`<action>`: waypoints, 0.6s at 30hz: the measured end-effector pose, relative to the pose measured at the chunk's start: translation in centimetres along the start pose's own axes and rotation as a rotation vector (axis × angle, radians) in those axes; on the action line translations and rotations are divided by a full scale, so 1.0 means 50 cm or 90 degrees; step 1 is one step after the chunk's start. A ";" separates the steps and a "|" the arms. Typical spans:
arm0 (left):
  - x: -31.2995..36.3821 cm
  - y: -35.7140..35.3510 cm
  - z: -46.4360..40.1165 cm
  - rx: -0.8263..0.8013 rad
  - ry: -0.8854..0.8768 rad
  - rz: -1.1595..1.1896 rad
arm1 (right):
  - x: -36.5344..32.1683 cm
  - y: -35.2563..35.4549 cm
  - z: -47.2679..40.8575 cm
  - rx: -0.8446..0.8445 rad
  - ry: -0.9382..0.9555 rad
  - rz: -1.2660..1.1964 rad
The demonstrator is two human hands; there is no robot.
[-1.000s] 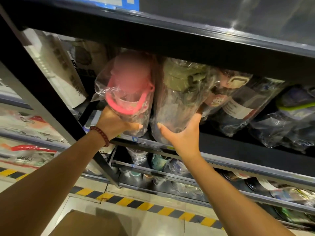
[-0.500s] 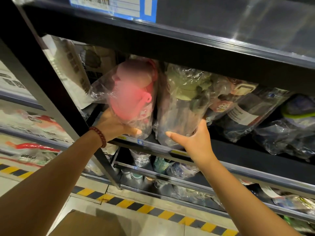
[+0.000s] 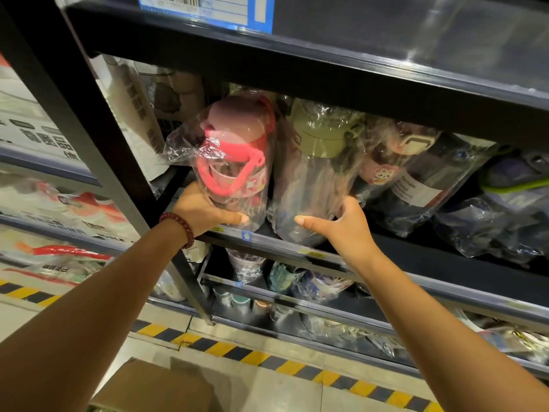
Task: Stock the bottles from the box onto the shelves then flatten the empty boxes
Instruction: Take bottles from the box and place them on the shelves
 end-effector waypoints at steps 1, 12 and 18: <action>0.002 0.000 0.004 0.009 0.001 -0.006 | -0.001 0.001 -0.002 -0.007 -0.004 -0.004; 0.044 -0.007 0.038 0.090 0.109 -0.064 | 0.006 -0.005 -0.001 -0.006 -0.066 -0.030; 0.064 -0.017 0.101 0.231 0.122 -0.071 | -0.001 -0.009 0.043 0.023 -0.056 -0.040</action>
Point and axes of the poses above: each hand's wrist, its own z-axis away from the middle knuckle, its own y-axis out of the back of the hand, x = y × z, the point moved 2 cm from there along -z, towards the middle knuckle, and after that the axes turned 10 degrees about -z, right-handed, at the moved point
